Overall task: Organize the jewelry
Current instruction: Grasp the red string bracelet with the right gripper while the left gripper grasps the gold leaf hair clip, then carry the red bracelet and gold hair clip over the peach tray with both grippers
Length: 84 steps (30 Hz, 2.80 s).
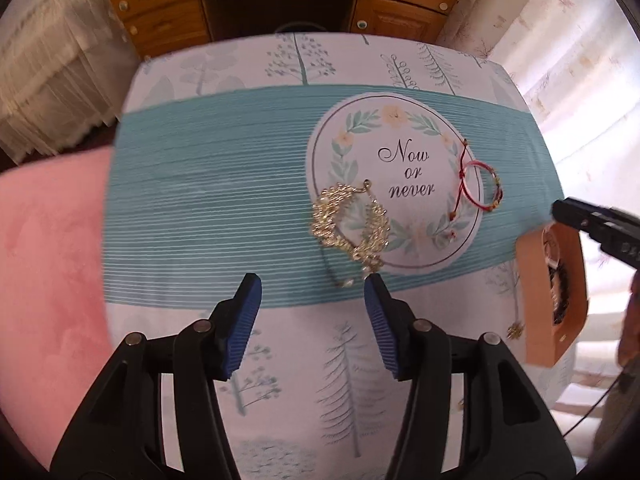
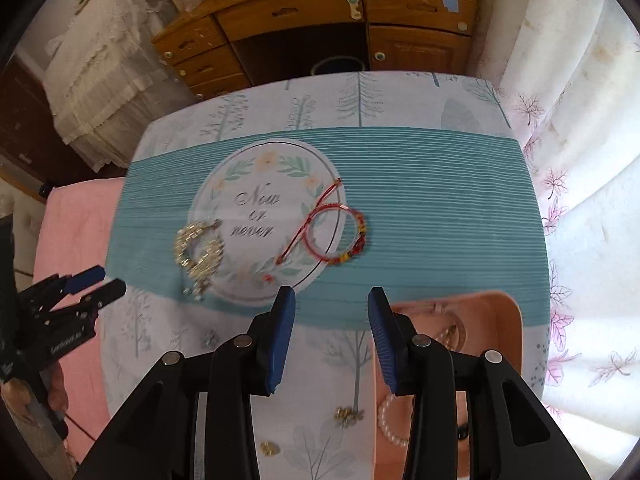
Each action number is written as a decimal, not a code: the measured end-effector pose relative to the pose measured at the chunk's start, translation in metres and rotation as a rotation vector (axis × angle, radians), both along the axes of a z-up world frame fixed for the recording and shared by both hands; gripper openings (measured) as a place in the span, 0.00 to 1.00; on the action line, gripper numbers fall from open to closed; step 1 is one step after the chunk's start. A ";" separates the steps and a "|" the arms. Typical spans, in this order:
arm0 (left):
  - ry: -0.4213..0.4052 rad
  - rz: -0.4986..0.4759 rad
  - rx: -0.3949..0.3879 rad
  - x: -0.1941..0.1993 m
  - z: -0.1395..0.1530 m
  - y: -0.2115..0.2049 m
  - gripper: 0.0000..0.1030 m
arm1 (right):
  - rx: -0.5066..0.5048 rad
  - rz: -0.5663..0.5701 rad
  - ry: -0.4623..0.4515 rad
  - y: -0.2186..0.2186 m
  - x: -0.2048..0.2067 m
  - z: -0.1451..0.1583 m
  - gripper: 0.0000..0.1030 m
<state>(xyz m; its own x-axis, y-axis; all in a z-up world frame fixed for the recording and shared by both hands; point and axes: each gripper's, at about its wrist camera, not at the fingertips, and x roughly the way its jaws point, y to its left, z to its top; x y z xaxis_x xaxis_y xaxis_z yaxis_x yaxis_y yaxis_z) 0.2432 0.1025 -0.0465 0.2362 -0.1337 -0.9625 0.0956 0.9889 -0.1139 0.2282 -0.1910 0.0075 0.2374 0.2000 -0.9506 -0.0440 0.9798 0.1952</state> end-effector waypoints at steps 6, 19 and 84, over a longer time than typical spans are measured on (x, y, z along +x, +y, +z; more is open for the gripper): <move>0.049 0.063 -0.003 0.033 -0.033 -0.002 0.50 | -0.010 -0.054 0.105 -0.005 0.053 -0.058 0.37; 0.082 0.035 0.034 0.057 -0.058 -0.017 0.50 | -0.127 -0.005 0.109 0.011 0.083 -0.116 0.14; -0.060 -0.404 -0.068 -0.083 0.067 -0.279 0.22 | 0.068 -0.155 -0.050 -0.154 -0.175 -0.006 0.10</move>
<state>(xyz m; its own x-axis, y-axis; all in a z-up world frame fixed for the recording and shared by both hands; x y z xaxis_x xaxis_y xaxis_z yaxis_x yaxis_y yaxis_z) 0.1600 -0.1764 0.0209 0.2070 -0.2903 -0.9343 0.4830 0.8608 -0.1604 0.0534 -0.3449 0.0014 0.3175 0.2205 -0.9223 0.0953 0.9602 0.2624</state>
